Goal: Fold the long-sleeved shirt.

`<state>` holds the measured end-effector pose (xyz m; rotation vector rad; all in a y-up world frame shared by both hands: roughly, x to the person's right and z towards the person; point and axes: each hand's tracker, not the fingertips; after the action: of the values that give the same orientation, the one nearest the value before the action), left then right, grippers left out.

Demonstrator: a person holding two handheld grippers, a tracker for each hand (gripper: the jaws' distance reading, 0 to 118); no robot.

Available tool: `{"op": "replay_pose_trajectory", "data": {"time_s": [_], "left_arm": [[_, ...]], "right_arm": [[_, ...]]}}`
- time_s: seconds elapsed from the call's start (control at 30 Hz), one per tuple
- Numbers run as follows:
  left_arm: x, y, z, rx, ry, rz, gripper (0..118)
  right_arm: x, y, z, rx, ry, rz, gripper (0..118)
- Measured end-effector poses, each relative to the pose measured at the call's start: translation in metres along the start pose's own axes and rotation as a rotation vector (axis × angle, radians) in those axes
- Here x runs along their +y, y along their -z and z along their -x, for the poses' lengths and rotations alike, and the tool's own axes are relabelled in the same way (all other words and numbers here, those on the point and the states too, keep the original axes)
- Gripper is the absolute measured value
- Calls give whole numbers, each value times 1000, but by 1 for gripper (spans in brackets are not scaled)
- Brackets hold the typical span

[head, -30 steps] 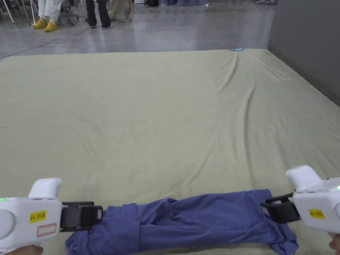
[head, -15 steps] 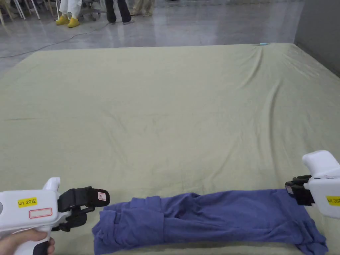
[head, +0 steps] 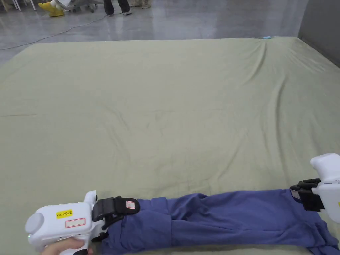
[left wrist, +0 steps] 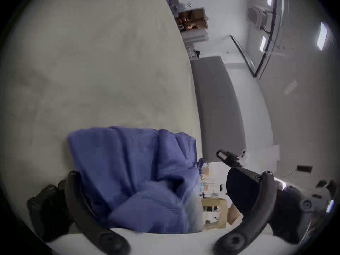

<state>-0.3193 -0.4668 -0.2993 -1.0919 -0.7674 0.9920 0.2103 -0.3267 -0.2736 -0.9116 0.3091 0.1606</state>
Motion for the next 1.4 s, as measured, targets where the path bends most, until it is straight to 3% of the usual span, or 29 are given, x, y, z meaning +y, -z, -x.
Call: {"op": "replay_pose_trajectory", "data": {"time_s": [0.03, 0.07, 0.1, 0.13, 0.2, 0.27, 0.3, 0.5, 0.73, 0.83, 1.07, 1.17, 1.3, 1.4], "left_arm": [[-1, -10, 10, 28, 28, 2, 116], [-1, -11, 11, 47, 58, 11, 102], [2, -13, 12, 106, 135, -2, 22], [4, -16, 15, 207, 189, -18, 14], [13, -12, 39, 178, 128, -8, 14], [19, -17, 43, 178, 173, -27, 14], [10, -7, 9, 186, 179, -39, 14], [25, -38, -10, 218, 191, -112, 14], [14, -142, -26, 546, 175, -235, 14], [13, -155, -37, 602, 133, -236, 14], [14, -84, -123, 656, 267, -129, 14], [23, -32, -140, 759, 305, -78, 14], [31, 33, -146, 688, 296, -42, 14], [29, 81, -153, 774, 360, 7, 15]], "right_arm": [[0, -1, 0, -2, 1, 0, 0], [-1, -2, 0, -5, 2, 0, 0], [-1, -2, -1, -8, 3, 3, 0], [-2, -2, -2, -10, 5, 5, 0], [-3, -2, -2, -13, 8, 6, 0], [-3, -3, -2, -15, 14, 5, 0], [-3, -4, -1, -16, 16, 3, 0], [0, -10, 4, -13, 11, -5, 0], [8, -5, 13, 18, -6, -18, 0], [12, -2, 17, 32, -22, -18, 0], [10, -5, 18, 45, -43, -25, 0], [7, -11, 16, 45, -46, -33, 0], [2, -19, 9, 41, -37, -49, 0], [-3, -22, -1, 34, -32, -51, 0]]}}
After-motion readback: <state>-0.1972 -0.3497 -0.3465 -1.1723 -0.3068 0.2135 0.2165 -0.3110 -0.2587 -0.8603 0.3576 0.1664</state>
